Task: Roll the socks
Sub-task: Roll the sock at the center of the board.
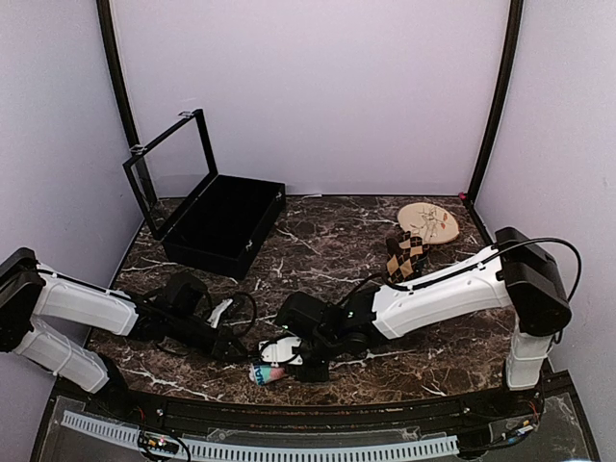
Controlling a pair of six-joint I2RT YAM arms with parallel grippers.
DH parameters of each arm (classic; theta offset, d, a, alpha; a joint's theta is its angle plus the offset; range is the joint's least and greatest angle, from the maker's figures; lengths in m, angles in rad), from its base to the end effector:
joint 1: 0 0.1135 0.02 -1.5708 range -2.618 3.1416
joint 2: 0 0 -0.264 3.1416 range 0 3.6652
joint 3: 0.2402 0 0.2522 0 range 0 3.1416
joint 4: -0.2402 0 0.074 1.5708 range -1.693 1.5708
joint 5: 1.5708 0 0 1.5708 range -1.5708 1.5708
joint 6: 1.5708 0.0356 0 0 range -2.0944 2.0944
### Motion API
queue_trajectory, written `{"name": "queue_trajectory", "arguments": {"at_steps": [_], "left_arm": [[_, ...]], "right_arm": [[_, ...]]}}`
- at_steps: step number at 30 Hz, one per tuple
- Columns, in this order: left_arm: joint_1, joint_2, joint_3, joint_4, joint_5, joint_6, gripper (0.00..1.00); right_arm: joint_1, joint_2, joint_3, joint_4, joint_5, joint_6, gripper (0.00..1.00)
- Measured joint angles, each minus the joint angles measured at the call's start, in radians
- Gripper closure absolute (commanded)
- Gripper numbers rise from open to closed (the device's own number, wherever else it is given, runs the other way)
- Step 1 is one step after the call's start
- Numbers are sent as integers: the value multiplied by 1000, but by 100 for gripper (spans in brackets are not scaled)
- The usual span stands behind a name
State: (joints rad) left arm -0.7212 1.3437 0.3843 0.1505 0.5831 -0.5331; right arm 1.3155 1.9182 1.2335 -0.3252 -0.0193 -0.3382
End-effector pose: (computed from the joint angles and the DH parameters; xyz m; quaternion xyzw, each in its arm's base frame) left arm 0.1537 -0.1612 0.1295 0.1899 0.8752 -0.4250 0.1318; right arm 0.0993 0.3832 0.1605 -0.7088 0.6487 0.1381 0.2400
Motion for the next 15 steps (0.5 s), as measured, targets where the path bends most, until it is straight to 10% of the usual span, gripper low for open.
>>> {"name": "queue_trajectory", "arguments": {"at_steps": [15], "left_arm": [[-48, 116, 40, -19, 48, -2, 100]], "right_arm": [[-24, 29, 61, -83, -83, 45, 95]]}}
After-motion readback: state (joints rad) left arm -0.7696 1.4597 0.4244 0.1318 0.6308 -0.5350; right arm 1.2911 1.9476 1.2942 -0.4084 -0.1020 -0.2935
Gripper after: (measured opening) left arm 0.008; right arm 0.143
